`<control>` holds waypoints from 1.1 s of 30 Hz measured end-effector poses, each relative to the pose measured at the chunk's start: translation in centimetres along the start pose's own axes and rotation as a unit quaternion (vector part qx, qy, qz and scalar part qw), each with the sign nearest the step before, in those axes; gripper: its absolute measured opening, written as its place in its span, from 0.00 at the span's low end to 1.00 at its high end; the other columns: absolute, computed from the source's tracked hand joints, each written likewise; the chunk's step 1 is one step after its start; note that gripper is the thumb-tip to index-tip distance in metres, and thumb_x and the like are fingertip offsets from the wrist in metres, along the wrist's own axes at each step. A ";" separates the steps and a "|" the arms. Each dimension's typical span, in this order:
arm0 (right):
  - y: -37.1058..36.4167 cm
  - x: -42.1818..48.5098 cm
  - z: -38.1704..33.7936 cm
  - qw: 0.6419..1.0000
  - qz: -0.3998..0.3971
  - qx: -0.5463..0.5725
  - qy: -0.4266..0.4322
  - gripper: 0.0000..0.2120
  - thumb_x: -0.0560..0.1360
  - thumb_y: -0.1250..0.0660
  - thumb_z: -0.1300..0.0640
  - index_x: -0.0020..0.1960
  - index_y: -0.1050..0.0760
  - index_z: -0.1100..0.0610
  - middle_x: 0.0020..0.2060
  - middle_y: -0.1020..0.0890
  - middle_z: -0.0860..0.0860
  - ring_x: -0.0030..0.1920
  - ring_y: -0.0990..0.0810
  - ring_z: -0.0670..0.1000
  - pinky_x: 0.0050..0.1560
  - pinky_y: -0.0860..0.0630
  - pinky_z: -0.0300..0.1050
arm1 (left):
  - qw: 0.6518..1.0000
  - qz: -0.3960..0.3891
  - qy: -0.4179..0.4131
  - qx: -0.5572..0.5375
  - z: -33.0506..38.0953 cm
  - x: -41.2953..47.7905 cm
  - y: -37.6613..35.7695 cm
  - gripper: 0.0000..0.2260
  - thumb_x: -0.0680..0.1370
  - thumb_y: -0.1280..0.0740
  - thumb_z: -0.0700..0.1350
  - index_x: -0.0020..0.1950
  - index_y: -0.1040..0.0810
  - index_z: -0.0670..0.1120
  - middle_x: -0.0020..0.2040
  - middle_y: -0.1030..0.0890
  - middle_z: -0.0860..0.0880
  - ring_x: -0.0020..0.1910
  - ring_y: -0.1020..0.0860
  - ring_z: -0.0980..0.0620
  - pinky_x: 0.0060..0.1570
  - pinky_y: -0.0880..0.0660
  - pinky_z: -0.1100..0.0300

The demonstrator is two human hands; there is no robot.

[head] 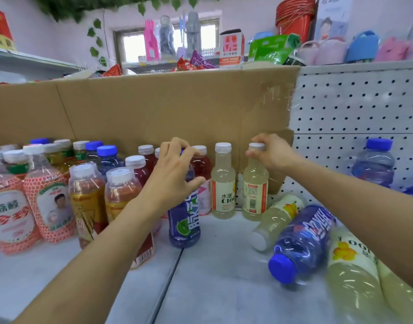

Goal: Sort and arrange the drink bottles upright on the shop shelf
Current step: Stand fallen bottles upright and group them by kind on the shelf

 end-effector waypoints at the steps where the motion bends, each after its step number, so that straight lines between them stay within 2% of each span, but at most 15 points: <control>1: -0.1 0.0 0.1 1.000 -0.012 0.000 -0.010 0.23 0.76 0.29 0.49 0.68 0.28 0.53 0.53 0.24 0.50 0.47 0.24 0.49 0.45 0.29 0.42 | 1.000 0.000 -0.001 0.005 0.0 -0.1 0.0 0.25 0.74 0.26 0.52 0.68 0.27 0.46 0.61 0.32 0.48 0.61 0.37 0.49 0.62 0.39 0.62; 3: -0.2 -0.6 0.6 0.999 -0.041 0.019 -0.029 0.28 0.77 0.30 0.50 0.75 0.35 0.52 0.59 0.23 0.53 0.49 0.21 0.50 0.46 0.23 0.44 | 1.000 -0.004 0.007 0.022 -0.1 -0.2 0.1 0.25 0.75 0.28 0.54 0.69 0.27 0.46 0.63 0.33 0.48 0.64 0.37 0.49 0.64 0.37 0.60; 5: 0.6 -2.5 1.3 0.998 -0.035 0.025 -0.039 0.35 0.78 0.31 0.52 0.79 0.46 0.51 0.68 0.26 0.56 0.60 0.22 0.55 0.58 0.22 0.53 | 0.996 -0.009 0.022 0.083 0.5 -0.6 0.2 0.26 0.77 0.30 0.56 0.71 0.29 0.46 0.67 0.33 0.48 0.70 0.39 0.48 0.72 0.40 0.56; 6: 1.2 -3.9 1.4 0.999 -0.021 0.004 -0.027 0.35 0.78 0.32 0.53 0.79 0.47 0.50 0.69 0.27 0.55 0.62 0.23 0.55 0.62 0.24 0.53 | 0.992 -0.001 0.009 0.127 1.7 -1.0 0.3 0.27 0.77 0.31 0.56 0.72 0.30 0.46 0.69 0.33 0.47 0.73 0.39 0.46 0.76 0.44 0.51; 8: 1.9 -7.0 1.0 0.996 -0.052 -0.057 0.034 0.25 0.79 0.32 0.55 0.72 0.36 0.47 0.66 0.24 0.50 0.59 0.23 0.46 0.59 0.25 0.42 | 0.990 0.029 -0.071 0.122 6.0 -2.2 0.1 0.27 0.74 0.28 0.53 0.69 0.27 0.44 0.67 0.27 0.45 0.72 0.34 0.43 0.75 0.40 0.46; 9: 1.6 -9.0 1.0 0.987 -0.116 -0.093 0.064 0.19 0.78 0.33 0.57 0.65 0.31 0.43 0.62 0.22 0.46 0.56 0.23 0.42 0.54 0.26 0.35 | 0.990 0.017 -0.122 0.075 8.5 -3.1 -1.1 0.26 0.72 0.27 0.52 0.68 0.26 0.44 0.64 0.25 0.46 0.68 0.29 0.42 0.72 0.34 0.47; 11: 0.2 -13.9 1.2 0.943 -0.281 -0.157 0.085 0.19 0.76 0.34 0.59 0.57 0.29 0.36 0.57 0.23 0.37 0.57 0.25 0.38 0.54 0.29 0.30 | 0.980 -0.123 -0.158 -0.008 11.8 -4.8 -5.5 0.26 0.74 0.29 0.52 0.71 0.30 0.48 0.64 0.26 0.49 0.64 0.27 0.46 0.63 0.28 0.51; 13: -0.7 -18.1 1.7 0.895 -0.373 -0.218 0.107 0.23 0.72 0.34 0.57 0.62 0.30 0.36 0.60 0.29 0.34 0.63 0.32 0.39 0.64 0.32 0.35 | 0.951 -0.286 -0.116 -0.032 12.2 -6.2 -10.5 0.30 0.76 0.30 0.55 0.75 0.38 0.51 0.69 0.30 0.50 0.66 0.29 0.46 0.60 0.27 0.49; 15: -1.2 -20.3 1.5 0.879 -0.353 -0.278 0.161 0.30 0.70 0.35 0.55 0.69 0.36 0.39 0.65 0.34 0.37 0.66 0.37 0.43 0.66 0.32 0.46 | 0.932 -0.349 -0.073 -0.061 11.8 -6.4 -13.1 0.34 0.76 0.29 0.55 0.77 0.42 0.51 0.72 0.32 0.48 0.67 0.27 0.44 0.61 0.26 0.48; 17: -1.9 -21.2 0.9 0.868 -0.295 -0.348 0.198 0.30 0.71 0.34 0.50 0.71 0.39 0.40 0.67 0.36 0.41 0.68 0.39 0.47 0.61 0.28 0.53 | 0.935 -0.338 -0.055 -0.086 11.7 -5.8 -13.9 0.32 0.76 0.29 0.54 0.74 0.41 0.49 0.69 0.27 0.45 0.63 0.24 0.41 0.58 0.25 0.48; 21: -3.1 -21.2 0.1 0.834 -0.206 -0.450 0.246 0.21 0.77 0.37 0.46 0.68 0.38 0.44 0.63 0.31 0.48 0.65 0.34 0.55 0.43 0.31 0.48 | 0.953 -0.281 -0.066 -0.093 12.2 -4.3 -13.1 0.23 0.78 0.32 0.53 0.68 0.36 0.48 0.59 0.21 0.44 0.55 0.21 0.42 0.48 0.26 0.53; 24: -3.0 -22.0 -0.2 0.818 -0.202 -0.457 0.285 0.17 0.79 0.40 0.46 0.66 0.36 0.47 0.62 0.29 0.50 0.63 0.30 0.59 0.39 0.32 0.49 | 0.976 -0.171 -0.052 -0.124 12.1 -0.3 -9.3 0.17 0.79 0.34 0.52 0.65 0.30 0.48 0.53 0.18 0.45 0.49 0.20 0.43 0.42 0.31 0.55; 27: -1.8 -22.9 -0.5 0.839 -0.210 -0.422 0.271 0.18 0.80 0.43 0.45 0.69 0.37 0.45 0.67 0.31 0.49 0.67 0.33 0.58 0.48 0.23 0.54 | 0.985 -0.098 -0.048 -0.132 12.6 4.8 -6.4 0.16 0.80 0.37 0.53 0.64 0.26 0.47 0.52 0.18 0.44 0.50 0.20 0.41 0.45 0.28 0.54; 30: 0.0 -22.9 -1.0 0.879 -0.186 -0.363 0.249 0.20 0.78 0.44 0.44 0.70 0.36 0.42 0.71 0.33 0.43 0.72 0.37 0.52 0.54 0.23 0.56 | 0.983 -0.134 -0.063 -0.108 13.7 8.6 -7.1 0.17 0.81 0.39 0.52 0.66 0.25 0.45 0.55 0.18 0.42 0.53 0.21 0.39 0.53 0.24 0.48; 33: 2.9 -22.0 -1.0 0.931 -0.116 -0.268 0.217 0.20 0.77 0.38 0.43 0.68 0.32 0.39 0.70 0.32 0.34 0.70 0.35 0.43 0.53 0.23 0.52 | 0.980 -0.152 -0.091 -0.093 14.6 10.9 -8.6 0.15 0.82 0.40 0.46 0.63 0.22 0.40 0.52 0.21 0.44 0.50 0.23 0.44 0.53 0.26 0.50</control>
Point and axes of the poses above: each hand's wrist, its own x-axis towards the middle knuckle, its own y-axis out of the back of the hand, z = x × y, the point moved 9 cm from there along x, towards the middle knuckle
